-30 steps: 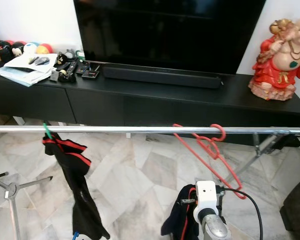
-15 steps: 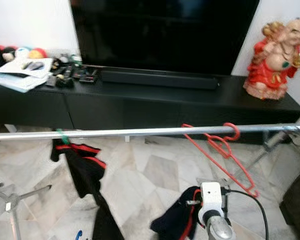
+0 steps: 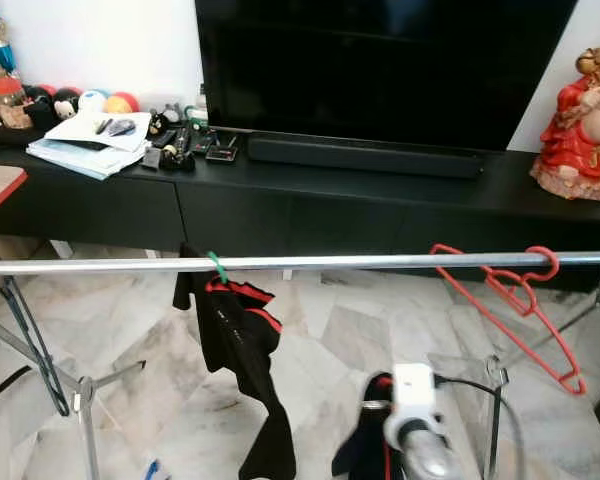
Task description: Hang hanger
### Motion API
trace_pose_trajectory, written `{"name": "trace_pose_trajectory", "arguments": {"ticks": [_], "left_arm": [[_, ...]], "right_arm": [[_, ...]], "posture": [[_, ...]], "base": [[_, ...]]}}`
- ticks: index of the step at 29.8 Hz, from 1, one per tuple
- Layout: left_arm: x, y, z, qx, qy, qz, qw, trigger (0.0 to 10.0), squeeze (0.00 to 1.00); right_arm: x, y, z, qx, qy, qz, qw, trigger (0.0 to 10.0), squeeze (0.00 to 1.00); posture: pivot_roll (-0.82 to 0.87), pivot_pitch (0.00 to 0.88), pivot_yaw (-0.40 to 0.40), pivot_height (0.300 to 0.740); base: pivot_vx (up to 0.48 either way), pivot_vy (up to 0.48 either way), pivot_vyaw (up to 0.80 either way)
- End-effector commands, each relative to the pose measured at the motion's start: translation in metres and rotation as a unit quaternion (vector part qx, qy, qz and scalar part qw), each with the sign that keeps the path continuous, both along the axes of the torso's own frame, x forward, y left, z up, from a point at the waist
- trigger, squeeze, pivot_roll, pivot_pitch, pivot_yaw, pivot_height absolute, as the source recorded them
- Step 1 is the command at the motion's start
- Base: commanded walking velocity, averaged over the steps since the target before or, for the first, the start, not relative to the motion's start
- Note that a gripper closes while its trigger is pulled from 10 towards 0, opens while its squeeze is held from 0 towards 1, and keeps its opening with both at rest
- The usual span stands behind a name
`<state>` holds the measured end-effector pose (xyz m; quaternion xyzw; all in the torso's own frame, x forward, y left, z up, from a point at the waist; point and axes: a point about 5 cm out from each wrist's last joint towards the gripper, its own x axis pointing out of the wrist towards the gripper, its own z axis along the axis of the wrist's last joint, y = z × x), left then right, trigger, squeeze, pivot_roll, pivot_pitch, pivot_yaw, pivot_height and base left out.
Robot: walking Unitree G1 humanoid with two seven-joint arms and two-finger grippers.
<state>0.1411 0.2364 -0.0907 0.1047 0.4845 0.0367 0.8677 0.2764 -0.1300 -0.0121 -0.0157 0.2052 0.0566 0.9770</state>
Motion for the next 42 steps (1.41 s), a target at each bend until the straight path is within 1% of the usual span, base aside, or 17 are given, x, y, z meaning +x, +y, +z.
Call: {"name": "trace_pose_trajectory", "arguments": {"ticks": [1,8,18,42], "left_arm": [[0.0020,-0.0088,-0.0017,-0.003,0.004,-0.010,1.000,10.0,0.00],[0.0025,-0.0138,-0.0028,-0.006,0.008,-0.015,1.000,10.0,0.00],[0.0031,-0.0152,-0.0029,-0.010,0.008,-0.015,1.000,10.0,0.00],[0.0033,-0.0160,-0.0031,-0.013,0.009,-0.014,1.000,10.0,0.00]], "right_arm": [[0.0021,-0.0119,0.0023,-0.012,-0.007,-0.012,1.000,10.0,0.00],[0.0022,-0.0138,0.0024,-0.013,-0.007,-0.014,1.000,10.0,0.00],[0.0018,-0.0128,0.0019,-0.013,-0.006,-0.013,1.000,10.0,0.00],[0.0014,-0.0128,0.0018,-0.010,-0.006,-0.015,1.000,10.0,0.00]], "posture": [[0.01,0.055,-0.008,0.740],[0.02,0.066,-0.012,0.740],[0.02,0.073,-0.013,0.740],[0.02,0.086,-0.018,0.740]], "base": [[0.000,0.000,0.00],[0.000,0.000,0.00],[0.000,0.000,0.00],[-0.285,0.000,0.00]]}}
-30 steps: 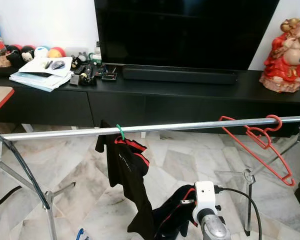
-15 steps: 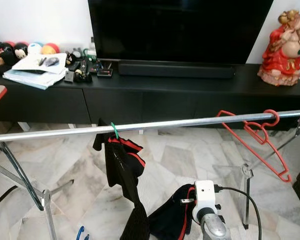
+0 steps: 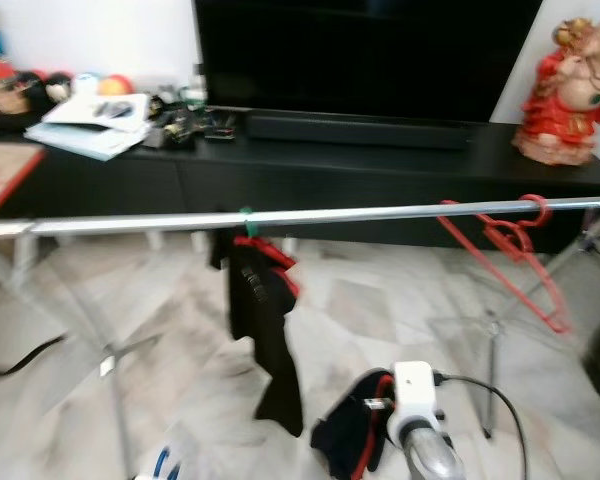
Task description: Hang hanger
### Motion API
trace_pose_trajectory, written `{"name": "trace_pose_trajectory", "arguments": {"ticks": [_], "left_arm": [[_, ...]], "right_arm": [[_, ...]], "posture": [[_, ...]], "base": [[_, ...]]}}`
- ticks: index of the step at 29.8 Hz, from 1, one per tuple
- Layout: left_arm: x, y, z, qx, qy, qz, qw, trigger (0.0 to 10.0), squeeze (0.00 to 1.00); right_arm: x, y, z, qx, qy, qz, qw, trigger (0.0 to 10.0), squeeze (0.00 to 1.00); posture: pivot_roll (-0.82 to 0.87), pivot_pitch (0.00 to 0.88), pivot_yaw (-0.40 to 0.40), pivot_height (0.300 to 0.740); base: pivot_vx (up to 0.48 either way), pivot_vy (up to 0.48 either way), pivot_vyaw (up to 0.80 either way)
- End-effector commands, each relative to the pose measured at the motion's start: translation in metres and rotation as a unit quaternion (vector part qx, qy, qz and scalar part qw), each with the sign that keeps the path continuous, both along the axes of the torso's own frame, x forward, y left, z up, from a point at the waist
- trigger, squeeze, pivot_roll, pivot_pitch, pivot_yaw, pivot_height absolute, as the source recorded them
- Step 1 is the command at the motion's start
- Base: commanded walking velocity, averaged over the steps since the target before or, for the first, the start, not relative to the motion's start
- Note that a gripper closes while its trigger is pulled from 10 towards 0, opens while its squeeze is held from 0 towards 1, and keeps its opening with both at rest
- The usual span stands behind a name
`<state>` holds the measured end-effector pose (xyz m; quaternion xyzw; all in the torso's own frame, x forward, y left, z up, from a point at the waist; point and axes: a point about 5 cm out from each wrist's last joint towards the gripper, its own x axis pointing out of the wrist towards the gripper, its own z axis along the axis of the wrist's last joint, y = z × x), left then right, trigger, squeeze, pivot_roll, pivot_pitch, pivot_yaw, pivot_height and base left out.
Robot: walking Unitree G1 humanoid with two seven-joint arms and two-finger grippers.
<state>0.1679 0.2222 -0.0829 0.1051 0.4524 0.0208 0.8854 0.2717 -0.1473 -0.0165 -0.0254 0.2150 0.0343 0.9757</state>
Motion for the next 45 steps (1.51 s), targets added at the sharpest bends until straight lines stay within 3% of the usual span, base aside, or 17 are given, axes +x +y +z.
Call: {"name": "trace_pose_trajectory", "arguments": {"ticks": [1,34,45], "left_arm": [[-0.023,-0.002,-0.011,-0.004,0.044,0.003,0.999,10.0,0.00],[-0.024,-0.003,-0.011,-0.006,0.043,0.006,0.999,10.0,0.00],[-0.019,-0.002,-0.007,0.016,0.005,-0.009,1.000,10.0,0.00]], "right_arm": [[0.006,0.004,0.006,0.004,-0.015,0.005,1.000,10.0,0.00],[0.008,0.001,0.007,0.001,-0.013,0.004,1.000,10.0,0.00],[0.017,0.005,0.016,-0.003,-0.029,0.018,0.999,10.0,0.00]], "posture": [[0.02,0.086,-0.018,0.740],[0.02,0.067,-0.024,0.740],[0.02,0.047,-0.019,0.740]], "base": [[-0.307,0.000,0.00],[-0.305,0.000,0.00],[-0.044,0.000,0.00]]}}
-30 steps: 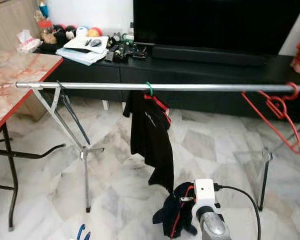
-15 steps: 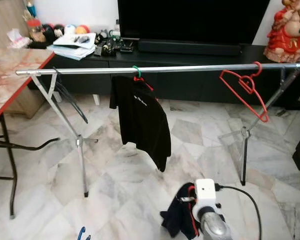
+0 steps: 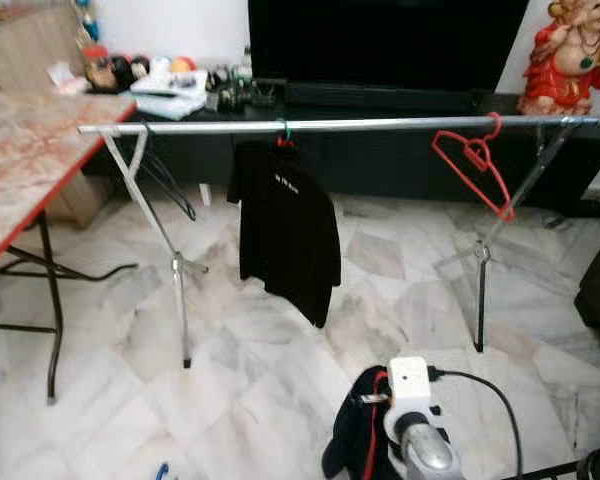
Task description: Hang hanger
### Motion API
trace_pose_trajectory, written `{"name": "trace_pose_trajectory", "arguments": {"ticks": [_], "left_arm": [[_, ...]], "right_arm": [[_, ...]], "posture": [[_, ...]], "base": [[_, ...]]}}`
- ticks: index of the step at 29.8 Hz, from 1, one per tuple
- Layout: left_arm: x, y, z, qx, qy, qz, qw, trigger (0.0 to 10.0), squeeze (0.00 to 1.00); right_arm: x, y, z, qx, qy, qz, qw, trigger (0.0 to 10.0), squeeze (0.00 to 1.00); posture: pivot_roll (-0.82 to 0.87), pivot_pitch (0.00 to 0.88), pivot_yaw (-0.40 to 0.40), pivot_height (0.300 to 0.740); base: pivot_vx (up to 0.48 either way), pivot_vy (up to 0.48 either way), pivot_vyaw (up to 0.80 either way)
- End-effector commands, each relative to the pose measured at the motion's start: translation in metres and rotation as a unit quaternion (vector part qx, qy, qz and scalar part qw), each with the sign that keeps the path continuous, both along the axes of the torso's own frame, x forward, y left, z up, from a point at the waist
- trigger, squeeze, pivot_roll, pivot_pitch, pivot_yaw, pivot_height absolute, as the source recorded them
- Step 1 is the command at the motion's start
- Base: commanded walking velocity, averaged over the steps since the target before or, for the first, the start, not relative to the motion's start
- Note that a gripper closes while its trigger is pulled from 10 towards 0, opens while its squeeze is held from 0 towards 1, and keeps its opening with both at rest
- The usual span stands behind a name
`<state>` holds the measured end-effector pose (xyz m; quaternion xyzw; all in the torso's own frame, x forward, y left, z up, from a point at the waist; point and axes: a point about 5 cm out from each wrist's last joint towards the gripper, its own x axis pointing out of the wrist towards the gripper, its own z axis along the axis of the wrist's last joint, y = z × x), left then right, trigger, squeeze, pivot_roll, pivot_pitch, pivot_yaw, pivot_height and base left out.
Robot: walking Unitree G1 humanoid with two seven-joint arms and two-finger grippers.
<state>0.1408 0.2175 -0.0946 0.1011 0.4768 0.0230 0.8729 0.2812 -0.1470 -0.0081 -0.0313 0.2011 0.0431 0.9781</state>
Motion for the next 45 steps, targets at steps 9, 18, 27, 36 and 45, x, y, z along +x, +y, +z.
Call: {"name": "trace_pose_trajectory", "arguments": {"ticks": [9,18,27,36,45], "left_arm": [[0.028,0.009,0.019,0.048,-0.100,-0.035,0.993,10.0,0.00],[0.093,0.015,0.067,0.063,-0.244,-0.111,0.961,10.0,0.00],[0.118,-0.011,0.099,-0.039,-0.172,-0.393,0.902,10.0,0.00],[0.120,-0.027,0.150,-0.135,-0.135,-0.506,0.842,10.0,0.00],[0.116,-0.053,0.190,-0.211,-0.146,-0.545,0.798,10.0,0.00]], "right_arm": [[0.014,0.007,0.014,-0.021,-0.028,0.031,0.999,10.0,0.00],[0.024,0.008,0.025,-0.045,-0.046,0.058,0.996,10.0,0.00],[0.044,0.013,0.046,-0.088,-0.063,0.106,0.988,10.0,0.00],[0.056,0.025,0.060,-0.091,-0.069,0.132,0.985,10.0,0.00],[0.062,0.030,0.070,-0.093,-0.070,0.146,0.982,10.0,0.00]], "posture": [[0.02,0.061,-0.020,0.740],[0.02,0.074,-0.018,0.740],[0.03,0.081,-0.023,0.740],[0.03,0.083,-0.027,0.740],[0.03,0.081,-0.030,0.740]], "base": [[0.000,0.000,0.00],[0.000,0.000,0.00],[0.000,0.000,0.00],[0.000,0.000,0.00],[0.000,0.000,0.00]]}}
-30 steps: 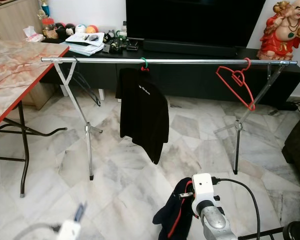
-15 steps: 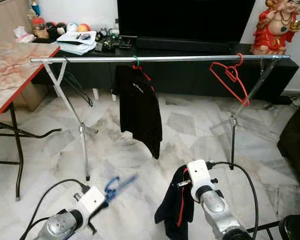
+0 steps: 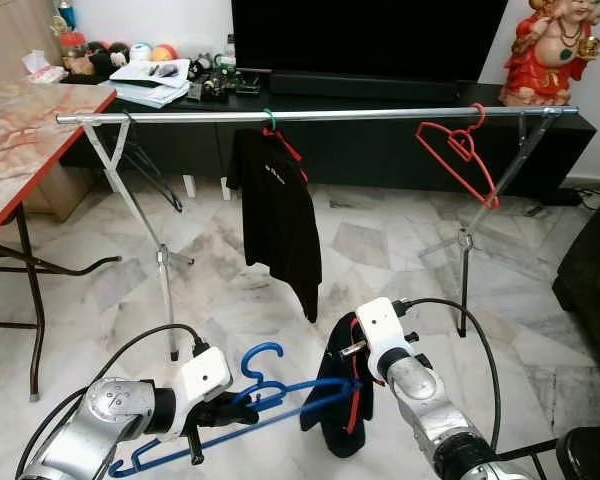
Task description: Hang hanger
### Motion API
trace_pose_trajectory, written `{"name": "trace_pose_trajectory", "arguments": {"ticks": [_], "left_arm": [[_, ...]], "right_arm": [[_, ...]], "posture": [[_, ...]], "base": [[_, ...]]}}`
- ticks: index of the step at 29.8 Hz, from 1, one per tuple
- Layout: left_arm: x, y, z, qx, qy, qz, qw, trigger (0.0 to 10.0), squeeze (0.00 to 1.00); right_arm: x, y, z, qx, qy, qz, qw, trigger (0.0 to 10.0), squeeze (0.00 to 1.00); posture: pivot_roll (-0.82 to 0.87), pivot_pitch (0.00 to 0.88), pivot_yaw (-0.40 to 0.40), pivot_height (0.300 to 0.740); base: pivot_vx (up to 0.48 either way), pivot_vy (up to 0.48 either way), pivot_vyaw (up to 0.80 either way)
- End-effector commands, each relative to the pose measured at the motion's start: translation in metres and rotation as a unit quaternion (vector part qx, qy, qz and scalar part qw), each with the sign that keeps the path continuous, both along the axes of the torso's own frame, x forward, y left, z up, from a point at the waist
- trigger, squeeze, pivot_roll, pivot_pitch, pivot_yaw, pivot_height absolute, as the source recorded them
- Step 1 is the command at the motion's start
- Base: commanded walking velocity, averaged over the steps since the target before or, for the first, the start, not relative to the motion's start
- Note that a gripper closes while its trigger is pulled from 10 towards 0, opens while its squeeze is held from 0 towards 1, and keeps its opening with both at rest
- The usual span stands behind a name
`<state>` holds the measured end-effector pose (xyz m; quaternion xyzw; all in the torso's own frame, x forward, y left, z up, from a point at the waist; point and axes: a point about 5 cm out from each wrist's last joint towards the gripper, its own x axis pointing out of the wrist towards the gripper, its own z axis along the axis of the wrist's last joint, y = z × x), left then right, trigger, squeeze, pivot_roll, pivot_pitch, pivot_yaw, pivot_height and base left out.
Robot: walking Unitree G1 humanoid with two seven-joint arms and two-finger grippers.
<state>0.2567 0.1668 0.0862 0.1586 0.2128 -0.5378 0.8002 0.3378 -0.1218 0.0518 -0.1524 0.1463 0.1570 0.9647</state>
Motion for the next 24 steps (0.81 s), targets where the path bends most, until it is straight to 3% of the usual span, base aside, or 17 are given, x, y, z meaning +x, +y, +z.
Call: {"name": "trace_pose_trajectory", "arguments": {"ticks": [1,4,11,14,24], "left_arm": [[0.001,-0.003,0.011,-0.012,-0.011,0.001,1.000,10.0,0.00],[0.005,-0.002,0.015,0.002,-0.026,0.031,0.999,10.0,0.00],[0.004,-0.001,0.016,0.007,-0.022,0.042,0.999,10.0,0.00],[0.010,0.004,0.016,0.024,-0.043,0.079,0.996,10.0,0.00],[0.014,-0.003,0.013,0.006,-0.049,0.108,0.993,10.0,0.00]], "right_arm": [[0.005,0.004,0.010,0.002,-0.016,0.010,1.000,10.0,0.00],[0.004,0.005,0.008,0.001,-0.010,0.011,1.000,10.0,0.00],[0.002,0.005,0.006,0.001,-0.005,0.011,1.000,10.0,0.00],[0.001,0.004,0.006,0.001,-0.003,0.010,1.000,10.0,0.00],[0.005,0.012,0.022,0.027,-0.019,0.036,0.999,10.0,0.00]], "posture": [[0.03,0.081,-0.030,0.740],[0.03,0.083,-0.029,0.740],[0.03,0.086,-0.028,0.740],[0.03,0.087,-0.027,0.740],[0.03,0.088,-0.028,0.740]], "base": [[0.000,0.000,0.00],[0.000,0.000,0.00],[0.000,0.000,0.00],[0.000,0.000,0.00],[0.000,0.000,0.00]]}}
